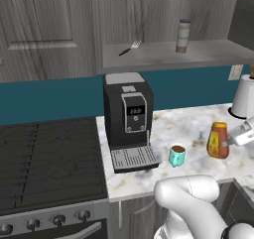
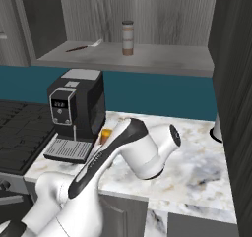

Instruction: Pick the cinnamon and honey bottle from the cabinet and place them next to the mug.

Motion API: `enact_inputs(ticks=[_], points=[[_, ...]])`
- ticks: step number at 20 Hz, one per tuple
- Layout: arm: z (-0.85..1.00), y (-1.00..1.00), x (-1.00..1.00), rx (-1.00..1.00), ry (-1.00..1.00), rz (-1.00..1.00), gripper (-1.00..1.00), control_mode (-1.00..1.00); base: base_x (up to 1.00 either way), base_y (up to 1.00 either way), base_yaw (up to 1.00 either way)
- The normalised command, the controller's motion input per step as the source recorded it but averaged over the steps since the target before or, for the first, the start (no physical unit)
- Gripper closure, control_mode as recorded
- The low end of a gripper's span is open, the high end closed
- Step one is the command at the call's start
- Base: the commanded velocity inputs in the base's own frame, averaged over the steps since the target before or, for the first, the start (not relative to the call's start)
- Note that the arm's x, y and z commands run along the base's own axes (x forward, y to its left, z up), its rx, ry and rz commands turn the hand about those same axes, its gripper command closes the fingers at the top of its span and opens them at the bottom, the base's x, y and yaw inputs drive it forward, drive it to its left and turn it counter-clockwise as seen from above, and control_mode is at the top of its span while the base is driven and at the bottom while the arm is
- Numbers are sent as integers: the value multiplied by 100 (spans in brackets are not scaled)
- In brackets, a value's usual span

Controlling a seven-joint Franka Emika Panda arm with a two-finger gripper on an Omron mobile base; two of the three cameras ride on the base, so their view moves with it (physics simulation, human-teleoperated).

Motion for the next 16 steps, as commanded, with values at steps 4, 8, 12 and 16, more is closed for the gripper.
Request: enact_inputs(ticks=[4, 8, 12, 16], points=[[0, -47, 77, 0, 15, 0, 100, -100, 0, 0, 0], [-1, -34, 47, 0, 15, 0, 100, -100, 0, 0, 0], [-21, -2, 20, 0, 11, 0, 100, -100, 0, 0, 0], [-38, 0, 3, 0, 2, 0, 100, -100, 0, 0, 0]])
